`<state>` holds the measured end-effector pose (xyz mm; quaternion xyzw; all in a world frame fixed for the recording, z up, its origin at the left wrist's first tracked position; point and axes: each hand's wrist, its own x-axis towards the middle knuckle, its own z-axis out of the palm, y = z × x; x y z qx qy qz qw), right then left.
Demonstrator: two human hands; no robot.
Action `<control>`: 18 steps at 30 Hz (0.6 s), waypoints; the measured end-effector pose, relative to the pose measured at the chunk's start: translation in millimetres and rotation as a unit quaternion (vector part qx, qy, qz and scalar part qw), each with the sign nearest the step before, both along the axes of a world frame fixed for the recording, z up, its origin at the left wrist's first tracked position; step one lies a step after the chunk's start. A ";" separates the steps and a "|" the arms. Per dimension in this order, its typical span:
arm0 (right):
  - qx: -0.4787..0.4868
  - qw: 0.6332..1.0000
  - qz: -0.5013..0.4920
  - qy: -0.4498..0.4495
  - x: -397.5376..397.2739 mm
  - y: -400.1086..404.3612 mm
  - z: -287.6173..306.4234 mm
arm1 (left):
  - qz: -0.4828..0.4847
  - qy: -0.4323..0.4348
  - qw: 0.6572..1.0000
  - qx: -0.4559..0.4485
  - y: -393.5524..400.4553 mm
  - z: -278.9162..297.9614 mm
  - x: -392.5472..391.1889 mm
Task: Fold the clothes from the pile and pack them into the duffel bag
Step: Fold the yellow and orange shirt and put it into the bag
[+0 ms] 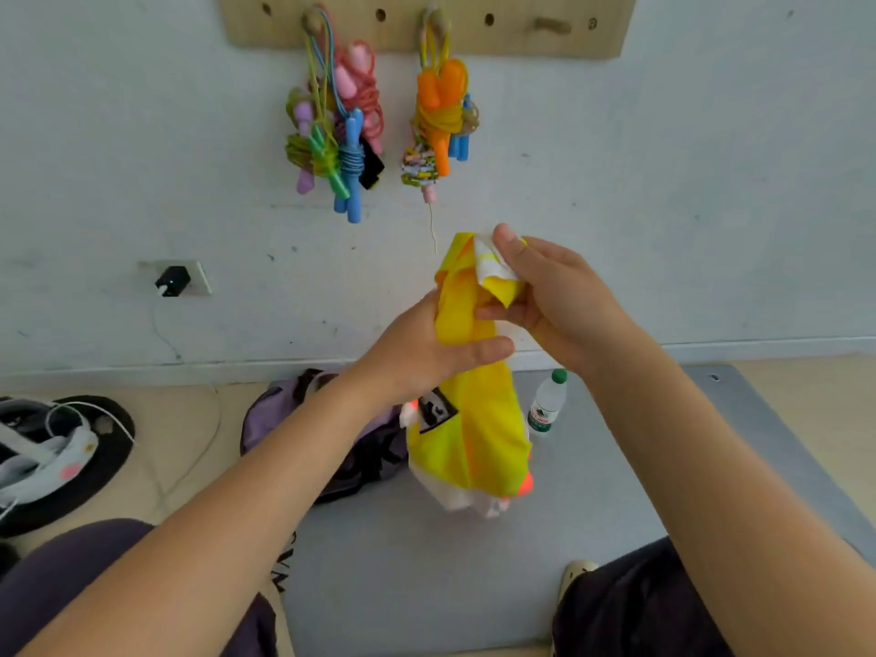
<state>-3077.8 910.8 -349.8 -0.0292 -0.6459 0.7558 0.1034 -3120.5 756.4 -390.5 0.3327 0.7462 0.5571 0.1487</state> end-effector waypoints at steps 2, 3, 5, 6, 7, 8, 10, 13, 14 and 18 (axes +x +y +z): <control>-0.009 0.999 -0.014 -0.036 1.7 -2.2 -5.5 | 0.045 -0.005 0.999 -0.008 -3.3 -5.2 1.5; -0.014 0.999 -0.017 -0.048 1.9 -3.7 -10.1 | 0.058 -0.019 0.998 0.002 -4.6 -9.0 1.2; -0.014 0.998 -0.027 -0.063 1.9 -6.8 -22.9 | 0.081 -0.049 0.995 0.034 -7.5 -17.9 0.2; -0.003 0.997 -0.034 -0.068 2.7 -7.6 -31.4 | 0.092 -0.064 0.993 0.045 -9.8 -23.5 -0.7; 0.018 0.997 -0.029 -0.076 4.4 -7.3 -41.6 | 0.104 -0.080 0.990 0.050 -12.2 -30.0 -1.8; 0.048 0.995 0.002 -0.086 7.1 -6.8 -54.1 | 0.114 -0.096 0.987 0.056 -14.8 -37.0 -3.1; 0.113 0.973 0.155 -0.127 17.3 -10.4 -85.5 | 0.131 -0.126 0.981 0.063 -18.1 -52.6 -5.9; 0.236 0.885 0.336 -0.220 31.7 -30.0 -130.0 | 0.170 -0.146 0.972 0.065 -19.7 -69.4 -10.6; 0.282 0.868 0.340 -0.228 32.0 -34.7 -138.1 | 0.190 -0.153 0.968 0.065 -19.9 -74.3 -14.4; 0.289 0.875 0.294 -0.253 24.7 -28.0 -133.9 | 0.190 -0.189 0.962 0.053 -29.3 -79.7 -31.7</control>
